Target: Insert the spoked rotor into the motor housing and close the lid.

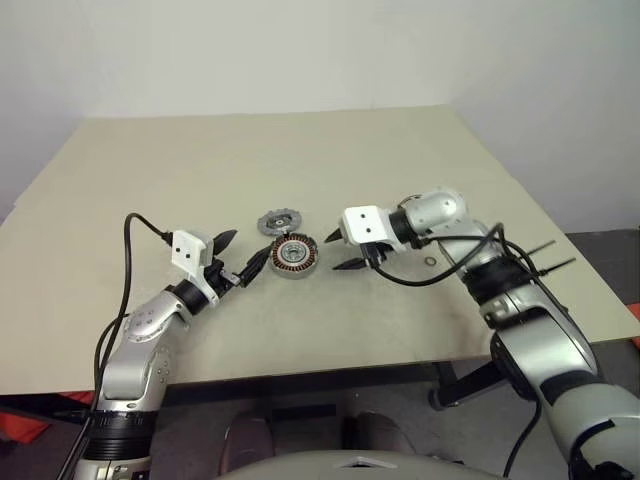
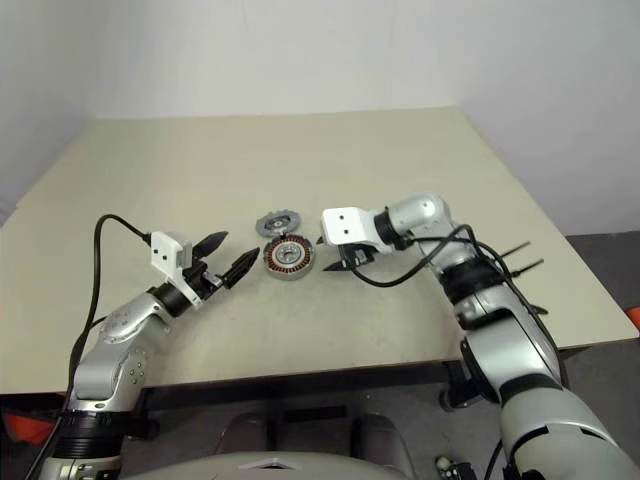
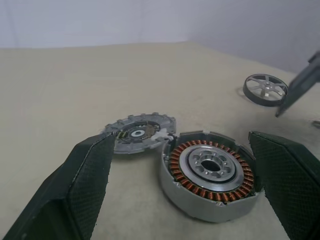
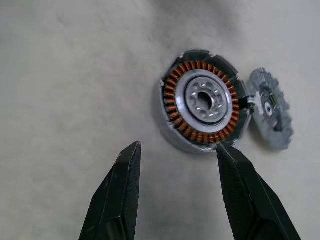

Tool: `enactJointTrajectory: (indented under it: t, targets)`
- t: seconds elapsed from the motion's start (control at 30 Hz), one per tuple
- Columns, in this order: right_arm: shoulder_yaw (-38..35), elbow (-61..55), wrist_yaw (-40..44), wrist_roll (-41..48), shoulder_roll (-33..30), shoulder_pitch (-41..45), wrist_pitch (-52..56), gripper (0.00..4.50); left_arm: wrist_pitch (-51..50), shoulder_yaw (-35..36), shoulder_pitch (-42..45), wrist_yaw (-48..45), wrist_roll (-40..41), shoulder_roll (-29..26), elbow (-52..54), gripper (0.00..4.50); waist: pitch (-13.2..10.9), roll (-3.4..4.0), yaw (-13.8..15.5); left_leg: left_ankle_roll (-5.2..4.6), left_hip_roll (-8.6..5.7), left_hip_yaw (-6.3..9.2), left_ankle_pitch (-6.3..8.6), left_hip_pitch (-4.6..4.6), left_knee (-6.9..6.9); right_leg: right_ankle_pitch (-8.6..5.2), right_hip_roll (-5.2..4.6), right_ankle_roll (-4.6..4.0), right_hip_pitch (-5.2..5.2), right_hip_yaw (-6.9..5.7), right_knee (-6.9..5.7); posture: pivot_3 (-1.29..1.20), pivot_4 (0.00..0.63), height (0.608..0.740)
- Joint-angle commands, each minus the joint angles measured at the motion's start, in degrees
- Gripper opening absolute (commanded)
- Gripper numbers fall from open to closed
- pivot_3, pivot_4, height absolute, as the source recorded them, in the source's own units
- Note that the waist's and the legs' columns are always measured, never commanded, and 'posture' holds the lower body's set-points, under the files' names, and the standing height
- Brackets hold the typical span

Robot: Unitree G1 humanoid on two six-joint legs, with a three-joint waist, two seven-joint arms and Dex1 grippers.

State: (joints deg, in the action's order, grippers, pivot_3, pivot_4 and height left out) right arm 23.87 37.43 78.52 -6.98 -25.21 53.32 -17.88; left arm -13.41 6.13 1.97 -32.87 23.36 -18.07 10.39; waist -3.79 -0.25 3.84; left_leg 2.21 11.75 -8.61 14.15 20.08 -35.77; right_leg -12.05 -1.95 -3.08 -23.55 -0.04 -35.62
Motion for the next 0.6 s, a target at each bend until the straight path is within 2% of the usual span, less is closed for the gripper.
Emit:
enactJointTrajectory:
  t: [0.03,0.3,0.6]
  targets:
    - [1.92,7.4,-0.16,-2.79,1.97,4.57,-6.67,2.65,1.53,0.94,-0.51,0.64,0.31,0.19,2.27,4.5,0.0,0.0,-0.09,-0.01,0.0,0.0,0.0,0.0,0.01,-0.01,-0.01,0.0,-0.01,0.0,0.0,0.0,0.0,0.74]
    - [5.91,21.53,-3.2,-9.79,7.79,11.16,-16.82,2.65,1.83,1.45,-1.47,1.74,0.28,0.06,3.15,4.5,-0.01,0.01,-0.95,0.01,0.03,0.0,-0.01,0.16,0.04,-0.06,-0.01,-0.05,-0.21,-0.04,-0.11,0.0,0.0,0.74]
    - [6.35,28.3,-6.06,-13.2,11.91,14.82,-19.95,2.65,2.04,1.92,-1.71,2.08,0.3,-0.12,3.08,4.5,-0.03,0.03,-1.55,0.01,0.06,0.0,-0.01,0.16,0.04,-0.08,-0.01,-0.1,-0.25,-0.05,-0.13,0.0,0.0,0.74]
